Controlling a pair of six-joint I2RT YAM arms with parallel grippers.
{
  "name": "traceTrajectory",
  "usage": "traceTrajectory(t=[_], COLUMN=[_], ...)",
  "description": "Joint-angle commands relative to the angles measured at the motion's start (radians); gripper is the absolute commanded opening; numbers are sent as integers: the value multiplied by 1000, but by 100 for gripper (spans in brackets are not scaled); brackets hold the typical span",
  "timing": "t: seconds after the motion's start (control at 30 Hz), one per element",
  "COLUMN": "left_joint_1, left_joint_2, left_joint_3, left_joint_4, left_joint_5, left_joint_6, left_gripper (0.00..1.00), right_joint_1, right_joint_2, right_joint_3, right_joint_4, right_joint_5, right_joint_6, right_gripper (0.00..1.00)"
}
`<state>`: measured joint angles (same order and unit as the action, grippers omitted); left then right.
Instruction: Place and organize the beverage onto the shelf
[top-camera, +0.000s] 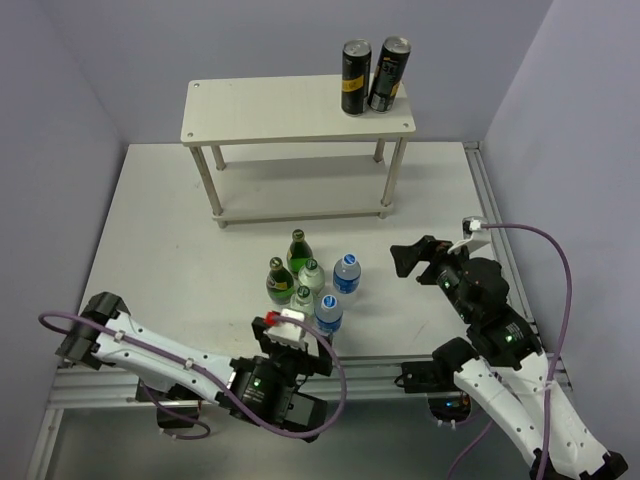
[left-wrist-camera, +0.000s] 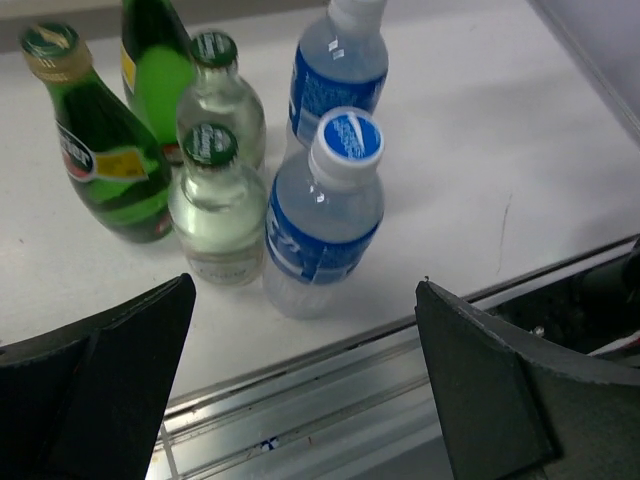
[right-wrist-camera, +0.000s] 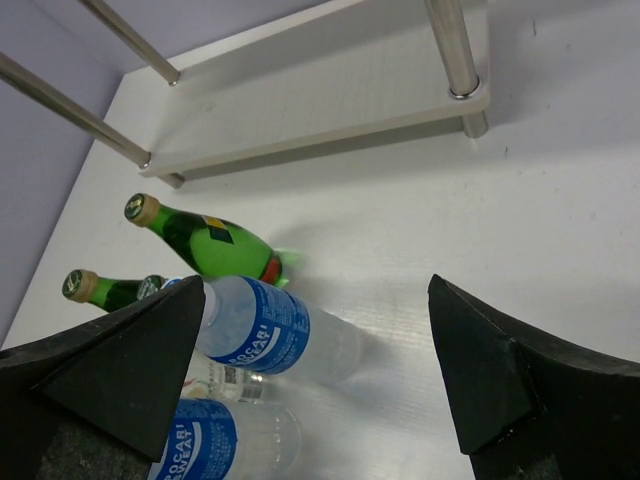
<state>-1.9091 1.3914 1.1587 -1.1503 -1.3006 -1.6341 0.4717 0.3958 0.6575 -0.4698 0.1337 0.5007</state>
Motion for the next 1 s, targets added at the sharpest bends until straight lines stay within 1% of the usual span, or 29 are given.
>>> traceTrajectory(t=[0.0,0.03,0.07,0.1,0.13,0.17,0.2,0.23,0.27,0.4,0.47,0.57,0.63,0.83,0.97], left_joint_1=[-8,-4,1,18,34,50,71,79,87,123,140,182,206,257,283], left_joint_2=[-29,-38,-51,-77,-90,-98,-104,-97,-85,55,95,109,115,172,211], left_joint_3=[-105,-164,-197,-232,-299,-333,-362,-398,-399,-355,-352,-390,-407,-387,-389], left_joint_4=[405,479,659,757,837,915,1026,1073,1089,1101,1141,1260,1293,1261,1271], left_joint_5=[35,50,78,118,151,182,182,182,160,124,135,172,178,173,173], left_joint_6=[309,359,415,551,597,624,669,689,695,706,729,763,769,734,720], left_gripper=[99,99,99,99,99,99,99,99,99,99,99,99,99,99,99], right_joint_1=[4,5,5,4,4,5,5,5,5,5,5,5,5,5,5], right_joint_2=[9,14,21,21,21,20,17,14,9,8,12,9,5,3,8], right_joint_3=[-9,-10,-12,-13,-16,-27,-32,-38,-48,-62,-65,-67,-68,-73,-75], right_joint_4=[53,54,57,60,63,66,71,74,82,86,86,85,82,91,95], right_joint_5=[-20,-25,-28,-31,-32,-29,-32,-36,-32,-39,-39,-37,-36,-43,-51], right_joint_6=[-7,-10,-10,-10,-10,-10,-10,-10,-5,2,2,-1,-2,-10,-14], right_gripper=[100,100,100,100,100,100,100,100,100,100,100,100,100,100,100])
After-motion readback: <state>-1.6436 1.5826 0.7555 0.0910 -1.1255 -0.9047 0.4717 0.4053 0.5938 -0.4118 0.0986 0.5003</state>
